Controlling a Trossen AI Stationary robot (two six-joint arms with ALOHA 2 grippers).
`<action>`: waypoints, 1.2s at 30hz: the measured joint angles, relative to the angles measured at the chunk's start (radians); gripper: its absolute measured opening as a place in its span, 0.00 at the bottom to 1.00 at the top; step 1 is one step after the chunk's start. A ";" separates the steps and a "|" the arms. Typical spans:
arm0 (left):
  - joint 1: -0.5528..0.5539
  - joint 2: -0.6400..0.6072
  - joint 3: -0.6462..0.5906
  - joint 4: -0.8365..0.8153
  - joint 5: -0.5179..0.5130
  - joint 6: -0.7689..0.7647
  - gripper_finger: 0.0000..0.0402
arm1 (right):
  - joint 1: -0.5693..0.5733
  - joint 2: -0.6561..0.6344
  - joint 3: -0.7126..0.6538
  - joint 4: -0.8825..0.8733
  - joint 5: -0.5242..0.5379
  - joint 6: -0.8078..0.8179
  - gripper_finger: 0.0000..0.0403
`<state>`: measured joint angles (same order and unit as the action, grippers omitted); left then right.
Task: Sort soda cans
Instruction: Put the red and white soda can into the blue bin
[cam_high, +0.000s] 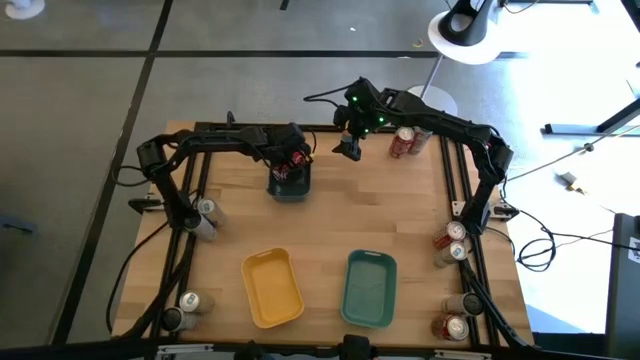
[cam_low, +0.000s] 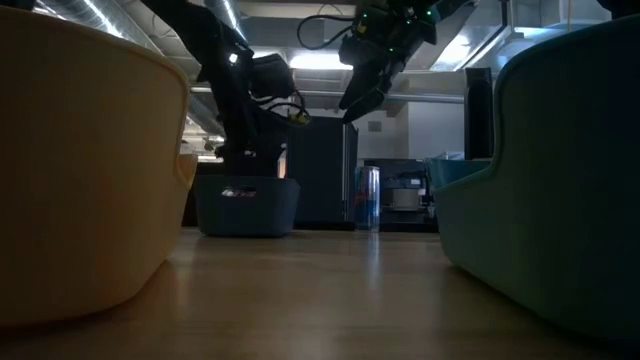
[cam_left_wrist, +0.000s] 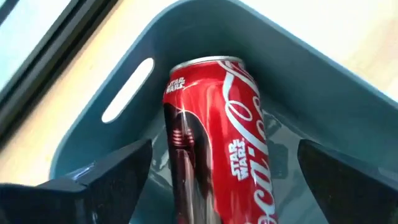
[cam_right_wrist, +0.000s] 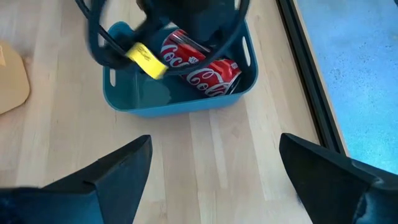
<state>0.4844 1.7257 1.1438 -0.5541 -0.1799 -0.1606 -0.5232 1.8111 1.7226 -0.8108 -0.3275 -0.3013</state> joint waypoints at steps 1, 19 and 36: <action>0.006 0.009 -0.006 -0.001 0.000 -0.031 0.96 | 0.000 0.000 0.000 0.000 0.000 0.000 0.87; 0.018 0.137 -0.021 0.014 0.090 -0.016 0.83 | 0.000 0.000 0.000 0.001 -0.007 0.007 0.87; 0.000 -0.231 0.008 -0.077 0.054 0.109 0.73 | -0.001 0.000 0.000 0.005 -0.007 0.032 0.87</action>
<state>0.4840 1.4950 1.1515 -0.6316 -0.1260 -0.0518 -0.5240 1.8114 1.7226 -0.8055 -0.3344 -0.2691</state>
